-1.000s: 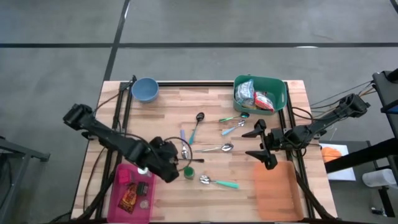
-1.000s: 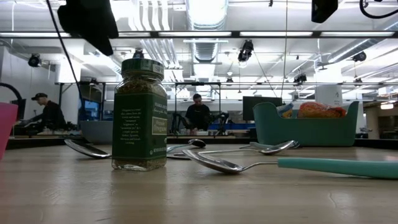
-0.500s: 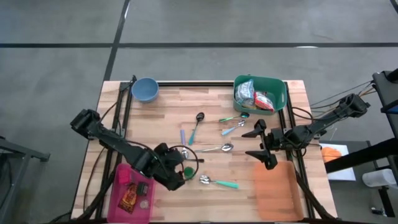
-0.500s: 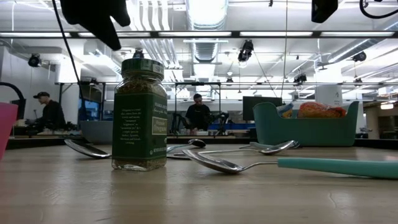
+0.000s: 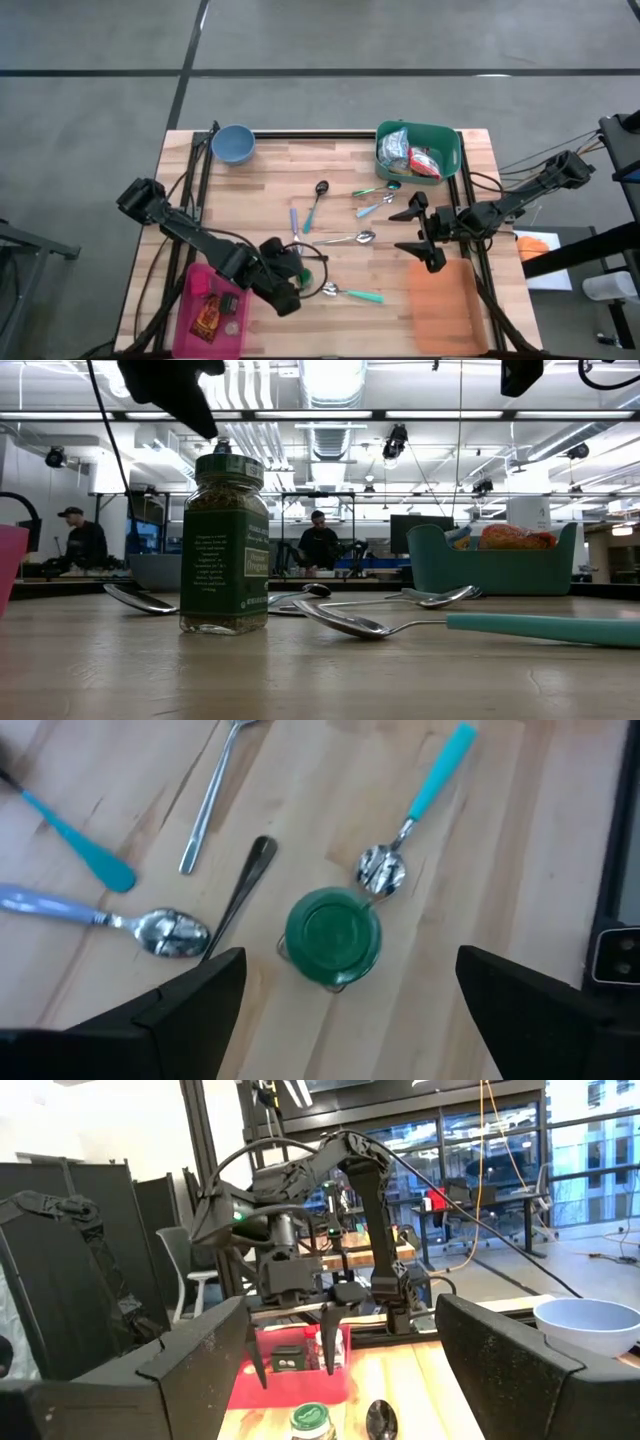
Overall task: Pick & Place Food Item
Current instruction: Put the green seasoning bottle into the pink bin
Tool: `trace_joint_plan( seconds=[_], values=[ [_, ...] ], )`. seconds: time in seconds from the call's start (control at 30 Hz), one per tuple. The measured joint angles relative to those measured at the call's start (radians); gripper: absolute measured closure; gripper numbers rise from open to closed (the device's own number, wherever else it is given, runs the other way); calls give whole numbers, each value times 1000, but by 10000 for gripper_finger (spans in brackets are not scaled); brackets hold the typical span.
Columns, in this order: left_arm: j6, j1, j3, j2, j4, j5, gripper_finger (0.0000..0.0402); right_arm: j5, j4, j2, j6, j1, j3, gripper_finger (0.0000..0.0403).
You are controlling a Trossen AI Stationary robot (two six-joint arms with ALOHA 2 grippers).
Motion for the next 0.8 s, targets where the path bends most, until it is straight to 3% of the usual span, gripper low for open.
trace_joint_plan(
  seconds=[0.53,0.8],
  values=[
    [170,0,-195,-1,216,-25,36,0,0,0,0,0,0,81],
    [235,0,-225,-1,287,-35,36,0,0,0,0,0,0,81]
  ],
)
